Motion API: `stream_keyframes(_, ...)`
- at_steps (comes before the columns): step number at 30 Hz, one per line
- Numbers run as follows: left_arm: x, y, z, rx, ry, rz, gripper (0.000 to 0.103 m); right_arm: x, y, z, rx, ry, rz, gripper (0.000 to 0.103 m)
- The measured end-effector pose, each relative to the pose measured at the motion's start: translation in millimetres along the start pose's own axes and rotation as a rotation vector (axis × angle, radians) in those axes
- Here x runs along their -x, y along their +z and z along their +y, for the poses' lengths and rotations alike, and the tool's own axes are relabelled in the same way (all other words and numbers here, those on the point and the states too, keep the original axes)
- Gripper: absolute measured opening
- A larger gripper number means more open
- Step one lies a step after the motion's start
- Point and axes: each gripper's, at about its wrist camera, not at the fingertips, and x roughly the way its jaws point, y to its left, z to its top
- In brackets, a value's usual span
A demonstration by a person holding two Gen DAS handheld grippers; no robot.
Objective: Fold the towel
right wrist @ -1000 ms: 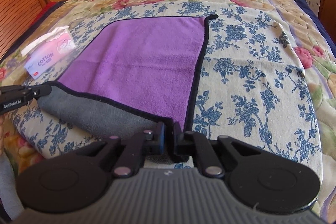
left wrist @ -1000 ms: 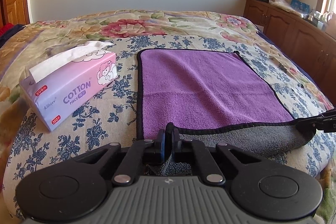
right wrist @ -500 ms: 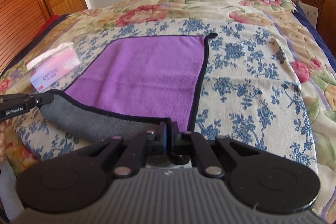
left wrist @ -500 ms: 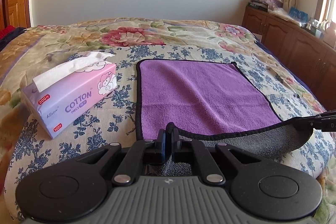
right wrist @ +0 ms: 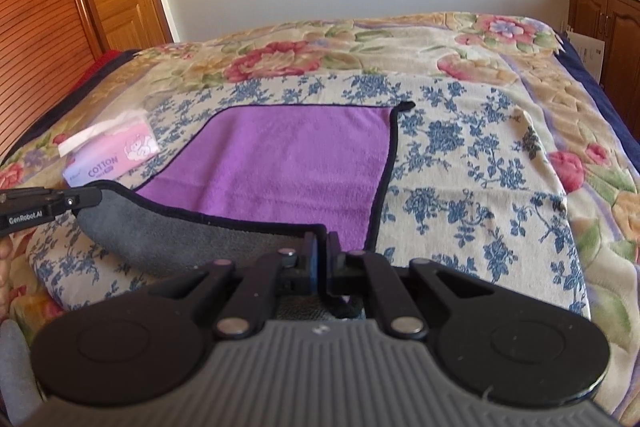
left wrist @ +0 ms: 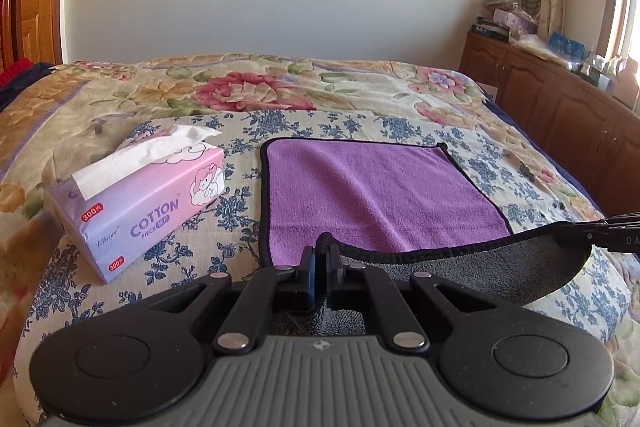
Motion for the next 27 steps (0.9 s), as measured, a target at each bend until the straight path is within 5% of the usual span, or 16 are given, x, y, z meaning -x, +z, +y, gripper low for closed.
stream_keyframes(27,-10.0,34.2,-4.9,-0.003,-0.022,-0.074,0.005,-14.2,24.4,-1.6,0.092,-0.021,-0.072,0.005)
